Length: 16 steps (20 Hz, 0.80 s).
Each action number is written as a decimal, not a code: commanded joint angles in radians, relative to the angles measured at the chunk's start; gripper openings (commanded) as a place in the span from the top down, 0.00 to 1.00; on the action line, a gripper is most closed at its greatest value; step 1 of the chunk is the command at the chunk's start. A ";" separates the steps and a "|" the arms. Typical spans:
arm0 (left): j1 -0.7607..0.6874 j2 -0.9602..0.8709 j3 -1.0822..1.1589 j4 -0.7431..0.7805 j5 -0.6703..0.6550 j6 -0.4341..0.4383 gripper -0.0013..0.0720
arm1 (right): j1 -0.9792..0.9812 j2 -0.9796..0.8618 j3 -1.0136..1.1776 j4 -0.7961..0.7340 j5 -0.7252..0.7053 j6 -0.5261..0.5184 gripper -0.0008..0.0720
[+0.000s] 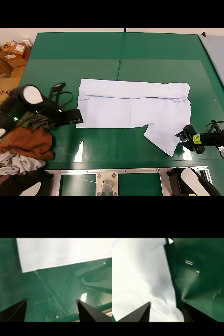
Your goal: Fold the shirts.
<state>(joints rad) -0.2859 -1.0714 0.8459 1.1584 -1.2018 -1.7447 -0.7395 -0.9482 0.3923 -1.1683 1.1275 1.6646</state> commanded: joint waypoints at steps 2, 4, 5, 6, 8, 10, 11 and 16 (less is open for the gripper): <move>-0.174 0.005 -0.172 -0.044 0.277 -0.204 0.05 | 0.001 -0.034 -0.007 0.111 -0.058 -0.080 0.35; -0.211 0.005 -0.237 -0.084 0.386 -0.220 0.05 | 0.001 -0.034 -0.007 0.114 -0.058 -0.080 0.35; -0.222 0.005 -0.273 -0.105 0.463 -0.223 0.05 | 0.002 -0.034 -0.007 0.122 -0.057 -0.080 0.35; -0.223 0.004 -0.303 -0.124 0.542 -0.222 0.05 | 0.002 -0.034 -0.007 0.129 -0.058 -0.081 0.35; -0.223 0.004 -0.344 -0.135 0.709 -0.222 0.05 | 0.002 -0.034 -0.007 0.134 -0.056 -0.081 0.35; -0.223 -0.013 -0.349 -0.136 0.822 -0.221 0.06 | 0.002 -0.034 -0.007 0.134 -0.046 -0.081 0.35; -0.223 -0.033 -0.349 -0.139 0.848 -0.218 0.07 | 0.002 -0.034 -0.007 0.134 -0.037 -0.080 0.35; -0.223 -0.097 -0.349 -0.137 0.945 -0.209 0.18 | 0.003 -0.034 -0.007 0.140 -0.003 -0.081 0.35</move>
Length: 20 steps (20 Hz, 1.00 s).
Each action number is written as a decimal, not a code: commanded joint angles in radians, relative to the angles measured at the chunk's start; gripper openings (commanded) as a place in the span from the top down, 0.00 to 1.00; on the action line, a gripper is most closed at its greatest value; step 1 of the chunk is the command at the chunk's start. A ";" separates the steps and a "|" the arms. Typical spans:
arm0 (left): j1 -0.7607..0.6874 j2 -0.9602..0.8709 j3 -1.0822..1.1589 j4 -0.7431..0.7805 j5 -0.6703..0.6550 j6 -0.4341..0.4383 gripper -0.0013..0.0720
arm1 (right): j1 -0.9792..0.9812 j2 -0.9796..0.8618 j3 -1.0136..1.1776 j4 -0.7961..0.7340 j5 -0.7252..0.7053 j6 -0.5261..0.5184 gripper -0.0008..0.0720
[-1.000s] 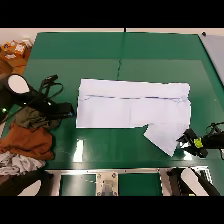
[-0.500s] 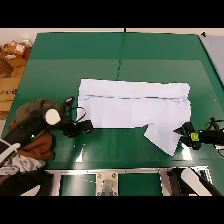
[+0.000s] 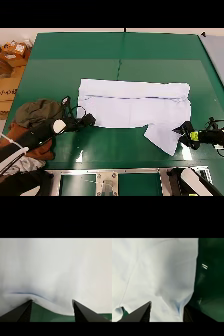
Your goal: Fold the shirts.
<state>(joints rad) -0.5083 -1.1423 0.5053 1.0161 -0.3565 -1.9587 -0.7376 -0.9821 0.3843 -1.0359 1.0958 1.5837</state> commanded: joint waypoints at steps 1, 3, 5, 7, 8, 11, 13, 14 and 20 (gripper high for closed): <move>0.000 -0.026 -0.008 0.006 0.135 0.005 0.18 | 0.001 0.000 0.001 0.008 0.034 0.000 0.35; 0.000 -0.026 -0.008 0.006 0.167 0.040 0.67 | 0.001 0.000 0.000 0.009 0.039 0.000 0.35; 0.000 -0.026 -0.008 0.006 0.153 0.058 0.86 | 0.001 0.000 0.000 0.009 0.040 -0.001 0.35; 0.000 -0.024 -0.002 0.006 0.111 0.087 0.95 | 0.001 0.000 0.001 0.009 0.069 -0.030 0.67; 0.000 -0.024 0.007 0.008 0.085 0.112 0.95 | 0.001 0.001 0.001 0.009 0.082 -0.041 0.96; 0.033 -0.024 0.069 0.054 -0.085 0.176 0.95 | -0.002 0.001 0.033 0.006 0.124 -0.052 0.97; 0.090 -0.023 0.125 0.120 -0.248 0.216 0.95 | -0.002 0.002 0.090 -0.007 0.182 -0.051 0.97; 0.122 -0.023 0.153 0.164 -0.332 0.219 0.95 | -0.002 0.006 0.126 -0.030 0.214 -0.043 0.97; 0.160 -0.023 0.198 0.235 -0.615 0.333 0.95 | -0.002 0.103 0.195 -0.282 0.316 0.075 0.97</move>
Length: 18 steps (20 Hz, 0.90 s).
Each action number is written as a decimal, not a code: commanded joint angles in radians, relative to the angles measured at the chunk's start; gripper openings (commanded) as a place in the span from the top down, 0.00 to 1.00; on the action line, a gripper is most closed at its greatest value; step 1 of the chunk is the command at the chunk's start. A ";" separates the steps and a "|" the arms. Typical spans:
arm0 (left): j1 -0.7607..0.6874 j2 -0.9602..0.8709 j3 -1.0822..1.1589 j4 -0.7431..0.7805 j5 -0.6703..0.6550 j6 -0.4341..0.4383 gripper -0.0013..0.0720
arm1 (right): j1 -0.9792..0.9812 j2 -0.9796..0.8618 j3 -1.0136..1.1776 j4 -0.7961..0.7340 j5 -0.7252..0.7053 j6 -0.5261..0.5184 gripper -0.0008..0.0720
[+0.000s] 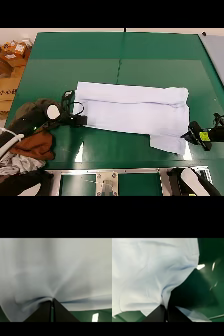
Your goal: Fold the shirts.
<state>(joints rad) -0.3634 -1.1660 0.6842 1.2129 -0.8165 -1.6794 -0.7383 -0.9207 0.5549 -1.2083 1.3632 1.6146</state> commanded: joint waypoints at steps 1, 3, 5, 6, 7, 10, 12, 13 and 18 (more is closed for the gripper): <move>0.015 0.001 0.027 0.035 -0.177 0.069 0.95 | -0.001 0.057 0.034 -0.106 0.056 0.051 0.97; 0.016 0.000 0.078 0.036 -0.215 0.111 0.95 | 0.000 0.070 0.072 -0.056 0.071 0.049 0.97; 0.016 0.000 0.151 0.037 -0.225 0.134 0.95 | 0.002 0.070 0.115 0.040 0.068 0.023 0.97; 0.016 0.000 0.194 0.038 -0.232 0.141 0.95 | 0.002 0.069 0.137 0.100 0.054 0.018 0.97; 0.016 -0.002 0.235 0.040 -0.229 0.143 0.95 | 0.002 0.064 0.158 0.154 0.028 -0.005 0.97; 0.016 -0.042 0.349 0.064 -0.204 0.142 0.95 | 0.011 -0.005 0.214 0.275 -0.037 -0.050 0.97; 0.016 -0.119 0.430 0.067 -0.201 0.144 0.95 | 0.049 -0.101 0.256 0.351 -0.092 -0.088 0.97; 0.016 -0.169 0.470 0.067 -0.199 0.144 0.95 | 0.075 -0.156 0.284 0.377 -0.126 -0.106 0.97; 0.016 -0.412 0.636 0.066 -0.176 0.140 0.95 | 0.166 -0.455 0.479 0.390 -0.193 -0.135 0.97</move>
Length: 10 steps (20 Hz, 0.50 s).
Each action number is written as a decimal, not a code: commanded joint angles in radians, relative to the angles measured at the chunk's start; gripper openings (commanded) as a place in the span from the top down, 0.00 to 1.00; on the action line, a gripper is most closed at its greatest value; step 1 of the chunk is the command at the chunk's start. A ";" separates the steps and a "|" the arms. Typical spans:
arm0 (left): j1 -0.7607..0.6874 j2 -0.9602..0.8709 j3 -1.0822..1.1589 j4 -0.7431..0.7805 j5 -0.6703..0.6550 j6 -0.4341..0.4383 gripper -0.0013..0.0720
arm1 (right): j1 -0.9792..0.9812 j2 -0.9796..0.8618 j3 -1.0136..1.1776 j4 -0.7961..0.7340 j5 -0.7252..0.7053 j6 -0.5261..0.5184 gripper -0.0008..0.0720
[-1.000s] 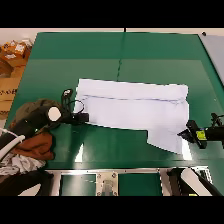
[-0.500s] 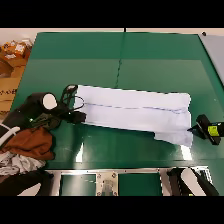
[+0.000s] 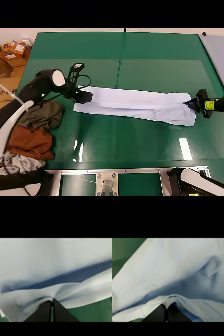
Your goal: Fold the shirts.
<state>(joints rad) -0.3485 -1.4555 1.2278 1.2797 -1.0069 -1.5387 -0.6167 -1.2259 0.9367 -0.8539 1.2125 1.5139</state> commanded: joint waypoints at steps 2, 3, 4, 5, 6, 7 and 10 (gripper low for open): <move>0.001 -0.196 0.147 0.000 0.040 -0.029 0.95 | 0.075 -0.252 0.159 0.035 -0.048 -0.039 0.97; 0.001 -0.216 0.168 0.001 0.066 -0.042 0.95 | 0.085 -0.295 0.187 0.035 -0.061 -0.061 0.97; 0.003 -0.224 0.181 0.003 0.099 -0.057 0.67 | 0.086 -0.326 0.214 0.035 -0.060 -0.077 0.96; 0.011 -0.223 0.196 -0.001 0.114 -0.079 0.15 | 0.083 -0.348 0.248 0.030 -0.053 -0.091 0.89; 0.028 -0.223 0.225 0.003 0.110 -0.105 0.02 | 0.070 -0.353 0.279 0.024 -0.042 -0.115 0.74; 0.057 -0.221 0.264 0.015 0.099 -0.111 0.02 | 0.045 -0.352 0.318 0.014 -0.025 -0.142 0.66; 0.178 -0.217 0.394 0.021 0.016 -0.168 0.02 | -0.053 -0.352 0.431 -0.085 0.048 -0.179 0.17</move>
<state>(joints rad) -0.2516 -1.6634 1.5204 1.2930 -0.9405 -1.6466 -0.6075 -1.5566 1.2728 -0.8646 1.2018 1.3849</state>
